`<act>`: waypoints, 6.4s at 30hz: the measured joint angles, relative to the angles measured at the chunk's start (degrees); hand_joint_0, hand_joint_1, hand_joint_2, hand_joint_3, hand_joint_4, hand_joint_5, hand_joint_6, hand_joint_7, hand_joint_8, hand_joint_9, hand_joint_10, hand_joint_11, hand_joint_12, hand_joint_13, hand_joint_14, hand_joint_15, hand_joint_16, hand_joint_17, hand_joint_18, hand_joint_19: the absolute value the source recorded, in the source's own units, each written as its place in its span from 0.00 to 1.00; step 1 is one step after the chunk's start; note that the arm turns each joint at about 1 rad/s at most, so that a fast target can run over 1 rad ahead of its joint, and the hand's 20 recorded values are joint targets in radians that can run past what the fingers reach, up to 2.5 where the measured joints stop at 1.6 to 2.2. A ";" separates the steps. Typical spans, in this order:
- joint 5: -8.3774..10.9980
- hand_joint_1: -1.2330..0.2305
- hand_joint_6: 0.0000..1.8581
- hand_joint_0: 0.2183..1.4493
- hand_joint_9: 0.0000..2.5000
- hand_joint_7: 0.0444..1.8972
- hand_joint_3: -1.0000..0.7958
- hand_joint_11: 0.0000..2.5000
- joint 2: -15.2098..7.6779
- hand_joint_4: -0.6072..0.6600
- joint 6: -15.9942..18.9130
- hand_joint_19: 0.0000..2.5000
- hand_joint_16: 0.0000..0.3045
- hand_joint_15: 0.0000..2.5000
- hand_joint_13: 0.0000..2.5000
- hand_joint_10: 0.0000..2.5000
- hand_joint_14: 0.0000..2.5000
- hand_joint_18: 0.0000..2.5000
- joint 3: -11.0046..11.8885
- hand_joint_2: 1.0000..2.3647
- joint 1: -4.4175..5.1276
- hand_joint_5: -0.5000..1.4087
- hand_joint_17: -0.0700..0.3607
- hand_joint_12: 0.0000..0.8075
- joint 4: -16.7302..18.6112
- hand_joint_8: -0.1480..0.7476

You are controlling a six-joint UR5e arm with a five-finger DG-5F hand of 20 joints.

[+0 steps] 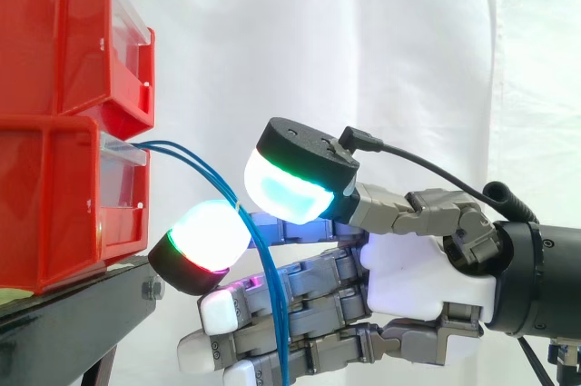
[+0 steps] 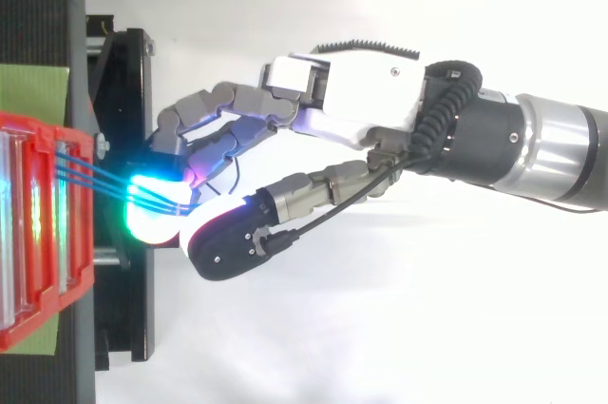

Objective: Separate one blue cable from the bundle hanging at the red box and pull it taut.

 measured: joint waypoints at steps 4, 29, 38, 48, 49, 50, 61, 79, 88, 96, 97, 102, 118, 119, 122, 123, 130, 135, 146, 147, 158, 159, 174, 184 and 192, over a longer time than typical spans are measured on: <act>0.00 0.38 0.47 0.34 0.30 0.47 0.44 0.24 0.00 0.59 -0.33 0.18 0.12 0.14 0.27 0.01 0.01 0.22 0.00 0.02 0.02 0.15 0.35 0.37 0.09 0.50; -0.18 0.39 0.50 0.33 0.34 0.54 0.50 0.28 0.00 0.54 -0.72 0.19 0.12 0.15 0.28 0.01 0.01 0.23 -0.01 0.02 -0.56 0.16 0.35 0.37 0.13 0.52; -0.18 0.34 0.51 0.36 0.34 0.54 0.46 0.29 0.00 0.52 -1.14 0.19 0.12 0.16 0.29 0.01 0.01 0.24 -0.01 0.02 -0.69 0.16 0.35 0.37 0.14 0.51; -0.24 0.36 0.51 0.37 0.34 0.54 0.44 0.29 0.05 0.53 -1.75 0.19 0.12 0.16 0.29 0.01 0.01 0.24 0.00 0.02 -0.70 0.16 0.35 0.37 0.01 0.51; -0.35 0.36 0.51 0.37 0.34 0.54 0.43 0.29 0.07 0.53 -1.78 0.19 0.12 0.16 0.29 0.01 0.01 0.24 0.00 0.02 -0.71 0.16 0.35 0.37 -0.20 0.51; -0.52 0.36 0.51 0.37 0.34 0.54 0.43 0.29 0.10 0.53 -1.81 0.19 0.12 0.16 0.29 0.01 0.01 0.24 0.00 0.02 -0.74 0.16 0.35 0.37 -0.58 0.51; -2.50 0.34 0.51 0.39 0.34 0.52 0.39 0.29 4.04 0.52 -4.71 0.19 0.12 0.16 0.29 0.01 0.01 0.24 -0.01 0.01 -0.98 0.15 0.35 0.38 -9.59 0.51; -2.56 0.27 0.50 0.41 0.35 0.49 0.28 0.30 5.79 0.53 -5.95 0.18 0.11 0.17 0.31 0.01 0.01 0.25 -0.01 0.00 -1.05 0.16 0.34 0.36 -13.72 0.48; -2.56 0.33 0.50 0.29 0.36 0.50 0.28 0.30 5.80 0.57 -5.70 0.20 0.12 0.18 0.32 0.01 0.01 0.25 -0.02 0.00 -1.05 0.16 0.35 0.37 -13.72 0.49; -2.56 0.45 0.49 0.26 0.36 0.49 0.28 0.30 5.80 0.59 -5.68 0.20 0.12 0.18 0.32 0.01 0.01 0.25 -0.02 0.00 -1.06 0.16 0.36 0.39 -13.72 0.51; -2.55 0.48 0.49 0.28 0.36 0.49 0.28 0.29 5.80 0.58 -5.66 0.20 0.12 0.18 0.32 0.01 0.01 0.25 -0.01 0.00 -1.06 0.16 0.35 0.38 -13.72 0.51; -2.55 0.50 0.49 0.33 0.37 0.52 0.30 0.29 5.80 0.56 -5.72 0.21 0.12 0.18 0.32 0.01 0.01 0.25 -0.01 0.00 -1.05 0.17 0.35 0.38 -13.72 0.51; -2.47 0.29 0.51 0.43 0.35 0.56 0.36 0.30 5.79 0.46 -5.86 0.20 0.12 0.18 0.31 0.01 0.01 0.25 -0.01 0.01 -1.06 0.16 0.36 0.38 -13.72 0.49; -2.47 0.28 0.51 0.44 0.35 0.55 0.35 0.30 5.79 0.46 -5.86 0.20 0.12 0.18 0.31 0.01 0.01 0.25 -0.02 0.01 -1.06 0.16 0.36 0.38 -13.72 0.49; -2.49 0.28 0.51 0.46 0.35 0.51 0.28 0.30 5.78 0.45 -5.85 0.20 0.12 0.18 0.31 0.01 0.01 0.25 -0.02 0.00 -1.07 0.16 0.36 0.38 -13.72 0.48; -2.51 0.28 0.51 0.46 0.35 0.51 0.28 0.30 5.78 0.45 -5.85 0.20 0.12 0.18 0.31 0.01 0.01 0.25 -0.01 0.00 -1.08 0.16 0.35 0.38 -13.72 0.48; -2.55 0.26 0.50 0.45 0.35 0.51 0.28 0.30 5.78 0.46 -5.91 0.18 0.12 0.18 0.31 0.01 0.01 0.25 -0.02 0.00 -1.18 0.16 0.35 0.37 -13.74 0.47; -2.56 0.24 0.50 0.39 0.35 0.53 0.28 0.30 5.77 0.53 -5.94 0.19 0.12 0.18 0.31 0.01 0.01 0.25 -0.02 0.00 -1.22 0.16 0.35 0.37 -13.79 0.47; -2.55 0.43 0.48 0.24 0.37 0.48 0.28 0.30 5.79 0.58 -5.93 0.22 0.14 0.18 0.31 0.01 0.01 0.26 -0.01 0.00 -1.36 0.16 0.38 0.41 -13.78 0.51; -2.55 0.46 0.48 0.26 0.36 0.48 0.28 0.30 5.78 0.58 -5.93 0.22 0.13 0.19 0.31 0.01 0.01 0.25 -0.01 0.00 -1.36 0.16 0.38 0.40 -13.79 0.50; -2.55 0.35 0.49 0.35 0.36 0.56 0.44 0.30 5.79 0.52 -5.95 0.22 0.13 0.19 0.31 0.01 0.01 0.26 -0.01 0.02 -1.39 0.16 0.37 0.40 -13.77 0.50; -2.56 0.33 0.50 0.37 0.35 0.57 0.44 0.30 5.78 0.50 -5.95 0.22 0.13 0.18 0.30 0.01 0.01 0.26 -0.01 0.02 -1.39 0.16 0.37 0.40 -13.75 0.50; -2.55 0.23 0.50 0.45 0.34 0.55 0.28 0.30 5.79 0.47 -5.95 0.19 0.12 0.17 0.29 0.01 0.01 0.25 -0.01 0.00 -1.40 0.16 0.36 0.37 -13.76 0.45; -2.55 0.40 0.49 0.21 0.36 0.50 0.28 0.30 5.77 0.57 -5.95 0.22 0.15 0.18 0.30 0.01 0.01 0.26 -0.01 0.00 -1.40 0.17 0.40 0.43 -13.81 0.51; -2.55 0.50 0.48 0.33 0.36 0.51 0.29 0.29 5.78 0.54 -5.95 0.24 0.14 0.19 0.30 0.01 0.01 0.25 -0.01 0.00 -1.40 0.16 0.38 0.40 -13.81 0.49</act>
